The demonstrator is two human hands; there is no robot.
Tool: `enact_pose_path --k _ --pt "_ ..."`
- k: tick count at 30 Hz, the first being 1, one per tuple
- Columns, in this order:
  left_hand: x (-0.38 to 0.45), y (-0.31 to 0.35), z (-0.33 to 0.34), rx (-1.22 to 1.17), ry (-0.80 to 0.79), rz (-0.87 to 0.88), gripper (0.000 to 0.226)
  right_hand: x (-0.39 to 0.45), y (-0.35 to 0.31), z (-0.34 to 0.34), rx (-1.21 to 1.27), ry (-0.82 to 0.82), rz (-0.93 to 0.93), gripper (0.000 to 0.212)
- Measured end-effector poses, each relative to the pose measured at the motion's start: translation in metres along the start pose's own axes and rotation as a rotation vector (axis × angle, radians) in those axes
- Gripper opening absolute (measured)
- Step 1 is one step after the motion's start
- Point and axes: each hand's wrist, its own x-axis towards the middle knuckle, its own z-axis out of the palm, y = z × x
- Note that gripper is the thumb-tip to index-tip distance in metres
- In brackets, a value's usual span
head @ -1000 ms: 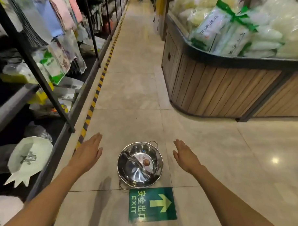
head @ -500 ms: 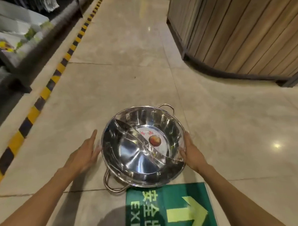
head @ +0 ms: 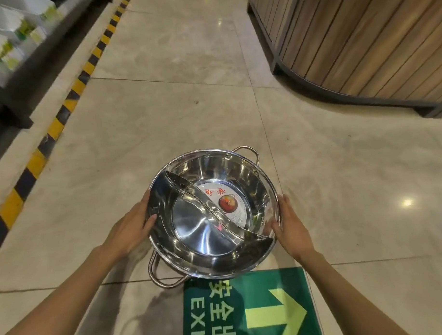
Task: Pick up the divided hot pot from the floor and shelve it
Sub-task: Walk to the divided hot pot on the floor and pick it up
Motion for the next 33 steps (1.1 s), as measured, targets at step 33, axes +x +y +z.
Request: enact_pose_path --k 33 --pt "-0.101 0.259 -0.495 -0.359 0.121 -0.175 0.083 -0.055 -0.286 -0.464 0.495 -0.164 -0.146 0.102"
